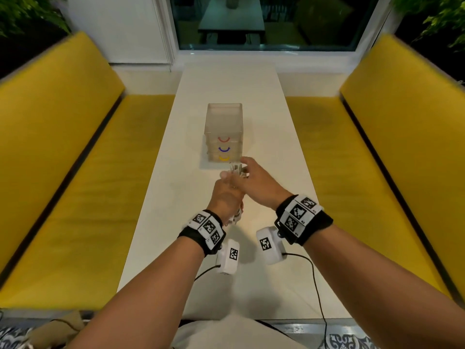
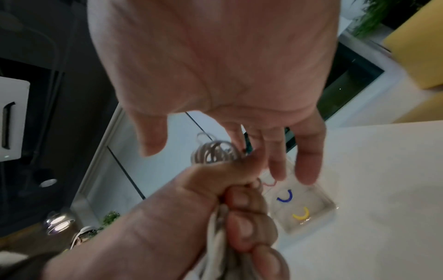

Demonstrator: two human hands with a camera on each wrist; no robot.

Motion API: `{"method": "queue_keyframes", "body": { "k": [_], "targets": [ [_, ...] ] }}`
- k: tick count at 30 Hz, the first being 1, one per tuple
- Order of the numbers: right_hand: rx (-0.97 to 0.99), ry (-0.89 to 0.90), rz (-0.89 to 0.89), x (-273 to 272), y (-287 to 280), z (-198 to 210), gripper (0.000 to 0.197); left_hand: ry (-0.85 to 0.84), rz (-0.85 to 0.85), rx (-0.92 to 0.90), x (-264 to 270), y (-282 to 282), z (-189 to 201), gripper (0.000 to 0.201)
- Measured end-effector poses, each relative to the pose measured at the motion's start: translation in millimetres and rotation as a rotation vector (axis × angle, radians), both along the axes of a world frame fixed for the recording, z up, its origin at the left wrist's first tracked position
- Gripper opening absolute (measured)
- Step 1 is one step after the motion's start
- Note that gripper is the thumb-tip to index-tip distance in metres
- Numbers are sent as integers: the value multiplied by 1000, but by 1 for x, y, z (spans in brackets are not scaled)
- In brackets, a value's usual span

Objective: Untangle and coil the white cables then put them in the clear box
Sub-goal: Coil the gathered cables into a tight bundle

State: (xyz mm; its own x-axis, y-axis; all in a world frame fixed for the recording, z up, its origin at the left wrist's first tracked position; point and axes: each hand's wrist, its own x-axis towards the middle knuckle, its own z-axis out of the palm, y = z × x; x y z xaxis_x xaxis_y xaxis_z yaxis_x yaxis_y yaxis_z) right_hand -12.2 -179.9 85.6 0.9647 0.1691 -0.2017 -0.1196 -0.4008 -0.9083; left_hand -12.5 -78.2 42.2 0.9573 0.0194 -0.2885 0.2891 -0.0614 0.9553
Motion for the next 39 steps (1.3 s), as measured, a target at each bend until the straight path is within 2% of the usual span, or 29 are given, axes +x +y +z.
{"method": "queue_keyframes", "body": {
  "k": [2,4,7,10,12,15,20,24,30,33,34,36,39],
  "targets": [
    [8,51,-30,-2,7,-2,73,-148,15,212,0,-6,-2,23],
    [25,108,-158,1,12,-11,79,-225,-42,340,0,-2,-7,17],
    [118,95,-257,4,17,-22,56,-183,-222,378,-6,5,-8,30],
    [203,5,-325,-1,20,-23,42,-161,-254,396,-7,9,-4,24],
    [245,-51,-351,-4,21,-25,38,-167,-273,349,-8,13,-1,17],
    [258,-95,-361,-8,20,-26,36,-168,-364,290,-12,20,5,16],
    [377,-37,-386,-5,18,-27,40,-104,-455,165,-11,27,8,28],
    [426,7,-371,-8,18,-26,39,-57,-447,114,-10,35,7,13],
    [499,7,-348,-8,20,-27,38,-44,-509,-24,-10,45,5,27],
    [530,-3,-356,-5,16,-26,37,-12,-558,-235,-9,50,4,6],
    [524,-10,-354,-4,14,-25,35,-5,-561,-288,-9,51,2,6],
    [514,-21,-354,-3,13,-25,33,9,-542,-321,-10,49,-1,19],
    [515,-25,-364,-1,12,-26,33,-16,-476,-276,-11,41,-6,27]
  ]
}}
